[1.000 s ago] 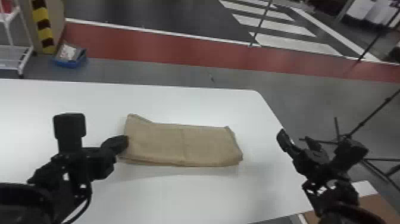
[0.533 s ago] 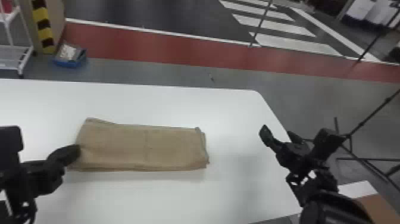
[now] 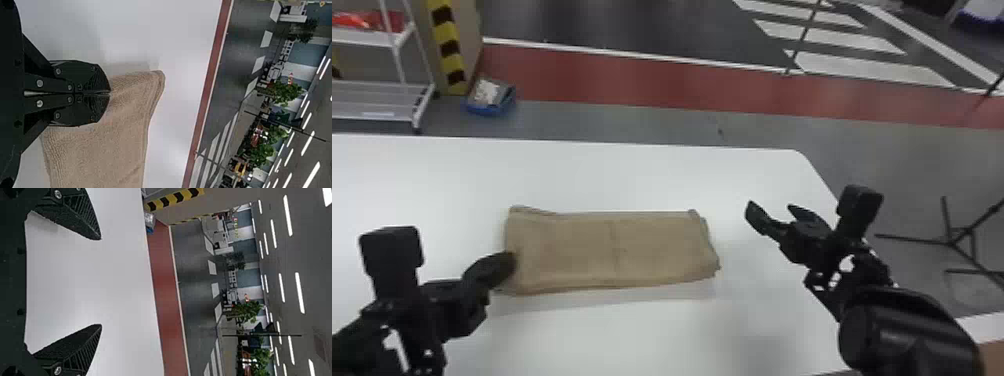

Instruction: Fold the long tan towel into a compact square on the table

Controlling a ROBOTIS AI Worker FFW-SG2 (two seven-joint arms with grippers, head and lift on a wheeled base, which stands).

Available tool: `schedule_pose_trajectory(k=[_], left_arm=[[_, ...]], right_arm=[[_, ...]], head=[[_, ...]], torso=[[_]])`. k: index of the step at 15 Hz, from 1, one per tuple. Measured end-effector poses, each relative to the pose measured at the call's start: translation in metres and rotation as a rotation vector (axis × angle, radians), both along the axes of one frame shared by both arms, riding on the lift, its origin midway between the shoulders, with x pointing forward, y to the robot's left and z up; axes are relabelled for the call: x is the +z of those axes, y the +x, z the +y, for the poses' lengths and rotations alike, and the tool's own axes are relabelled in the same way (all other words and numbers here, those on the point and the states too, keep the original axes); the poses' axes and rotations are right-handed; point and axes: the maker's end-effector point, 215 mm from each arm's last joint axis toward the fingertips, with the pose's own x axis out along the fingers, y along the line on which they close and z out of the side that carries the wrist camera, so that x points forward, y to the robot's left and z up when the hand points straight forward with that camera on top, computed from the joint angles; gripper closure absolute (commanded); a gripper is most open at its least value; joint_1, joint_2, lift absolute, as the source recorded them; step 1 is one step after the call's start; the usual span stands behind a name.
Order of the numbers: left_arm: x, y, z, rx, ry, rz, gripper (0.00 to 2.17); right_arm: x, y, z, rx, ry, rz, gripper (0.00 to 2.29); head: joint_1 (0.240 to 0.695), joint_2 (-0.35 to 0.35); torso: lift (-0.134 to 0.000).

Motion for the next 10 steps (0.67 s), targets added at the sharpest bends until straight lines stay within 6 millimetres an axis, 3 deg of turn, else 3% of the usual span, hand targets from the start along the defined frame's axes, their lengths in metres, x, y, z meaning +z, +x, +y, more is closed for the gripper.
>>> schedule_pose_trajectory(k=[1,2,4,7,10], left_arm=[[0.004,-0.003,-0.002,-0.004,-0.004,-0.003,1.36],[0.008,-0.007,-0.003,-0.007,-0.007,-0.003,1.03],[0.016,-0.012,-0.003,-0.008,-0.010,-0.013,0.01],[0.027,-0.014,0.001,-0.002,-0.009,-0.034,0.02],[0.036,-0.013,0.016,0.023,0.002,-0.058,0.03]], right_arm=[[-0.002,0.003,0.010,0.018,-0.007,0.007,0.09],[-0.004,0.006,0.019,0.034,-0.010,0.015,0.09],[-0.012,0.012,0.035,0.063,-0.013,0.047,0.09],[-0.023,0.021,0.058,0.134,0.017,0.116,0.13],[-0.035,0.019,0.067,0.193,0.052,0.205,0.21]], head=[[0.695,-0.239],[0.695,-0.232],[0.695,-0.212],[0.695,-0.187],[0.695,-0.156]], torso=[[-0.123],[-0.123],[-0.123],[-0.123],[-0.123]])
